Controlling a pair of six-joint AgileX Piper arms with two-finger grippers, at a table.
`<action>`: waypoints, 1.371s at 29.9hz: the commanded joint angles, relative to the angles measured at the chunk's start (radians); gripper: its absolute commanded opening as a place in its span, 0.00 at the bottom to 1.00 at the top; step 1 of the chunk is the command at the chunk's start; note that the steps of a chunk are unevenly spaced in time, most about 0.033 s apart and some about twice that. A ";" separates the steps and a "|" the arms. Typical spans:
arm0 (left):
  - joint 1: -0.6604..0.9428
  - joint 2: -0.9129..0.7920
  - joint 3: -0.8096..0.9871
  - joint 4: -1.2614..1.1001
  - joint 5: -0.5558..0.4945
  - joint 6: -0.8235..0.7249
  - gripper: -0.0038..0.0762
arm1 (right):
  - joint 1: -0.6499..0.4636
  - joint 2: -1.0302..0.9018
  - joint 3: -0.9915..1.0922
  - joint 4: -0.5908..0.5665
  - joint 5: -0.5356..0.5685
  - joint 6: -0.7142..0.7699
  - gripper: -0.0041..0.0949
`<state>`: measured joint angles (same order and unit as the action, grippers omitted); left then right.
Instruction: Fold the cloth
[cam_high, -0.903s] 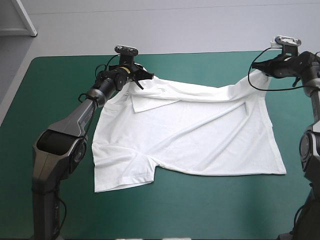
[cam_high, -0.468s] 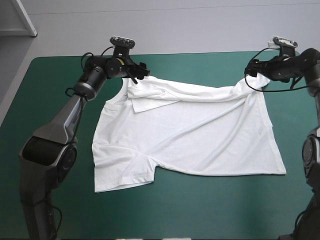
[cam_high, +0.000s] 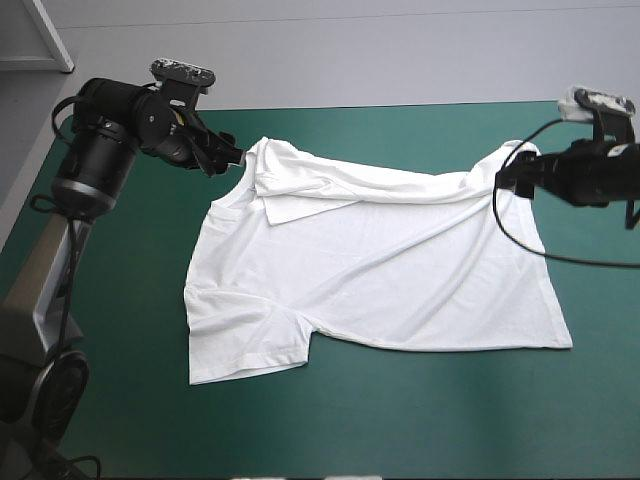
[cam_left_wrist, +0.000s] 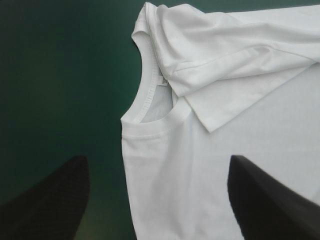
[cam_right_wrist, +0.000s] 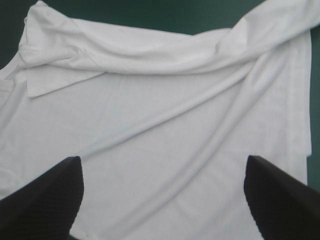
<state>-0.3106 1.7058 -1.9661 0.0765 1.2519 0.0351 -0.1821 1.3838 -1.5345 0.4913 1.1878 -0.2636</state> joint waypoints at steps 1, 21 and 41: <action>-0.002 -0.120 0.022 0.004 0.036 -0.026 0.72 | -0.003 -0.190 0.155 0.013 -0.072 0.002 0.85; 0.209 -0.153 0.616 -0.162 -0.264 0.010 0.72 | -0.003 -0.456 0.262 -0.087 -0.003 0.064 0.85; 0.206 0.087 0.674 -0.345 -0.334 0.073 0.71 | -0.003 -0.456 0.262 -0.072 -0.004 0.060 0.84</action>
<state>-0.1013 1.8177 -1.3076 -0.1626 0.9555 0.0897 -0.1821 0.9334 -1.2509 0.3946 1.2312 -0.1997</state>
